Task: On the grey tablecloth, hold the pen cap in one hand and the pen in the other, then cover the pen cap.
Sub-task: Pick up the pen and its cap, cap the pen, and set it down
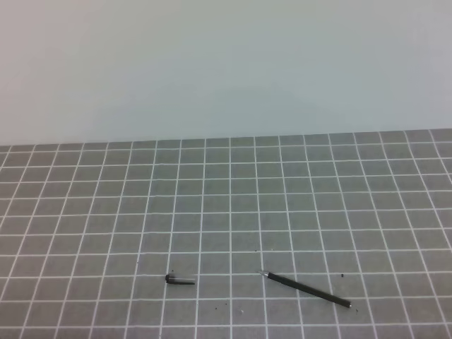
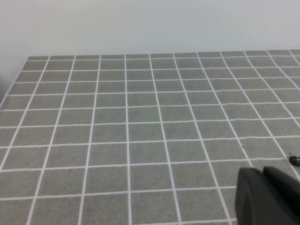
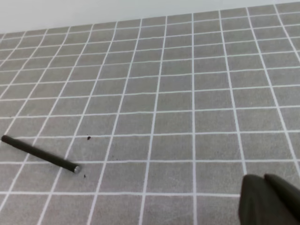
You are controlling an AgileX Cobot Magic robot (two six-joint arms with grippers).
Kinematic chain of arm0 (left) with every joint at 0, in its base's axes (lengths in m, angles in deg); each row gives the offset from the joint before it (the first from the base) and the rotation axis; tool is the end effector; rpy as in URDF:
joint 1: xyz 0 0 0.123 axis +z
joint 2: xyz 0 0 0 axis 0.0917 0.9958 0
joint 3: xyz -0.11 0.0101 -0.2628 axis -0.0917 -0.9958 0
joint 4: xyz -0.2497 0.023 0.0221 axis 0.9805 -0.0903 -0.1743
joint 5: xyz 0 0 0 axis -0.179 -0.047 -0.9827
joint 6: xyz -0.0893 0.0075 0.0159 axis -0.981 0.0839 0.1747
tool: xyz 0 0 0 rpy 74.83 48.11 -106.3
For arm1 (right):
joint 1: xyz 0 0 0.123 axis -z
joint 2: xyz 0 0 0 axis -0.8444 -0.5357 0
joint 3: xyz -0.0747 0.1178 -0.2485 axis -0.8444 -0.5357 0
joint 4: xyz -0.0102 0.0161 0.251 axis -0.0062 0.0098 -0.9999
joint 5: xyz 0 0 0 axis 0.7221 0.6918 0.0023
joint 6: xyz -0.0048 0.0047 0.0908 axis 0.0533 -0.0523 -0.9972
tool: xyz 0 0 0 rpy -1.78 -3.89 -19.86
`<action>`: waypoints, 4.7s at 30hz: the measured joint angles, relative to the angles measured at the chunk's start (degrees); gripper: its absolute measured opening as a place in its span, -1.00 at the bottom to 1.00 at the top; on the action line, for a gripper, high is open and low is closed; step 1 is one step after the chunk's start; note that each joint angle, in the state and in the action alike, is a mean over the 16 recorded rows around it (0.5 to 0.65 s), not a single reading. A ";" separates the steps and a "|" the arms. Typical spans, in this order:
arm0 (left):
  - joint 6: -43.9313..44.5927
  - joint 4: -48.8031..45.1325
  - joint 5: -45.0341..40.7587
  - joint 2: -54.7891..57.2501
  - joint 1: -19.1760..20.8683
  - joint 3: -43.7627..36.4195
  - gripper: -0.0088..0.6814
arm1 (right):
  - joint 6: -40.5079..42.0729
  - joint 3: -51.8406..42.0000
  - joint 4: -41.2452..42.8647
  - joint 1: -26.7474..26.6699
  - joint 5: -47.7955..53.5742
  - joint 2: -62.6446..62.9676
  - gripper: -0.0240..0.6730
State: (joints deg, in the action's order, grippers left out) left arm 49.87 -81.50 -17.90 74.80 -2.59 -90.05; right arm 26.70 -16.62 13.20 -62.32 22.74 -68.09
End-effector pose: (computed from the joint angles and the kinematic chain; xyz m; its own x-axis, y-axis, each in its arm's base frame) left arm 0.0530 -0.0098 0.1842 -0.2435 -0.0971 -0.9650 0.1318 0.9824 -0.1321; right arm 0.0541 0.0036 0.1810 -0.2244 -0.0556 -0.9729 -0.0810 0.9960 -0.0382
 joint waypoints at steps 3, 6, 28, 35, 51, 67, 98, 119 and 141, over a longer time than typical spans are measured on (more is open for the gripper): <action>-0.02 0.05 0.00 0.00 0.00 0.00 -0.98 | 0.00 0.00 0.00 0.00 0.00 0.00 -0.94; -0.04 0.12 0.00 0.00 0.00 0.00 -0.98 | -0.02 -0.14 0.00 0.00 0.00 0.09 -0.94; -0.04 3.88 0.05 0.00 0.00 0.00 -0.98 | -1.84 -0.15 -1.71 0.00 -1.15 -0.09 -0.94; -0.19 13.12 2.59 0.00 0.00 0.00 -0.98 | -4.05 -0.19 -9.80 0.00 -7.23 -0.22 -0.94; -1.88 64.23 16.26 0.00 -0.05 0.07 -0.98 | -4.78 -0.76 -56.43 0.00 -36.04 0.12 -0.94; -1.65 76.05 19.42 0.00 -0.11 0.07 -0.98 | -3.46 2.00 -59.86 0.00 -37.00 0.02 -0.94; 35.63 75.71 5.44 2.21 -0.11 5.06 -0.98 | 16.24 17.85 -38.69 0.00 -13.42 0.13 -0.94; 56.70 75.24 -0.72 22.06 -0.11 15.10 -0.98 | 20.14 25.24 -35.62 0.00 -1.99 -5.91 -0.93; 67.17 71.64 -3.47 27.39 -0.11 17.50 -0.98 | 31.77 42.06 -33.81 0.00 14.16 -36.88 -0.94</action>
State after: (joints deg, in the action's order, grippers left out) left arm 117.04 -9.86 -21.37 102.19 -2.70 -72.55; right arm 58.47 25.44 -20.60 -62.32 36.91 -104.97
